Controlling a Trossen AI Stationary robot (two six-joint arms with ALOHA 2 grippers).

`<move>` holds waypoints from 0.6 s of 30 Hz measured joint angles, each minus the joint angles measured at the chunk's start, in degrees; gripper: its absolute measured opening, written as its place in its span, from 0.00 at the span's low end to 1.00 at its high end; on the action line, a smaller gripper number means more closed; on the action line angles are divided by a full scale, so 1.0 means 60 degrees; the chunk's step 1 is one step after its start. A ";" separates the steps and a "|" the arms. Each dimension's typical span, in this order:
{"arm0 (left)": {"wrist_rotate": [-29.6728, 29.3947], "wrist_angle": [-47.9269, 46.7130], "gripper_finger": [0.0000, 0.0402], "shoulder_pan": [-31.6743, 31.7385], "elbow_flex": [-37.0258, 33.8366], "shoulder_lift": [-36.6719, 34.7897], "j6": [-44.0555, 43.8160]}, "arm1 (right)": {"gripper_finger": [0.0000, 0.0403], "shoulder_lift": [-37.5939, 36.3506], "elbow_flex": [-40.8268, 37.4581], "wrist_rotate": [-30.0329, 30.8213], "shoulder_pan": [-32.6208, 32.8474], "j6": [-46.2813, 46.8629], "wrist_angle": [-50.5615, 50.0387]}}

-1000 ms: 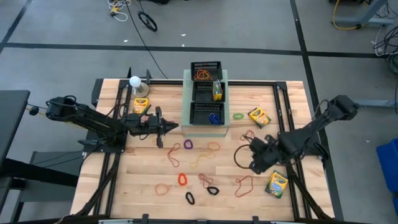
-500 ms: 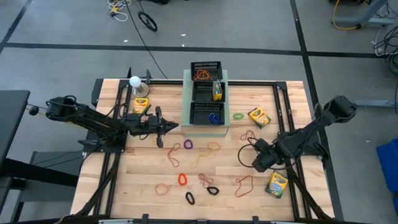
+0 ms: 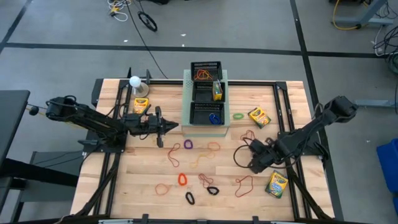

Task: Pick & Place Office Desk Supplies
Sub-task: Put the right violet spring keychain into the bottom black bin on the shelf

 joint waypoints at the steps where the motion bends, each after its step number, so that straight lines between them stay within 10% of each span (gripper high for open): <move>1: 0.0000 0.0002 0.02 0.0000 0.0001 0.0000 0.0008 | 0.02 0.0000 0.0359 0.0195 0.0000 -0.0315 0.0017; 18: 0.0000 -0.0056 0.02 0.0000 0.0002 0.0000 0.0093 | 0.03 -0.0007 0.5143 0.1793 -0.1052 -0.5916 0.0555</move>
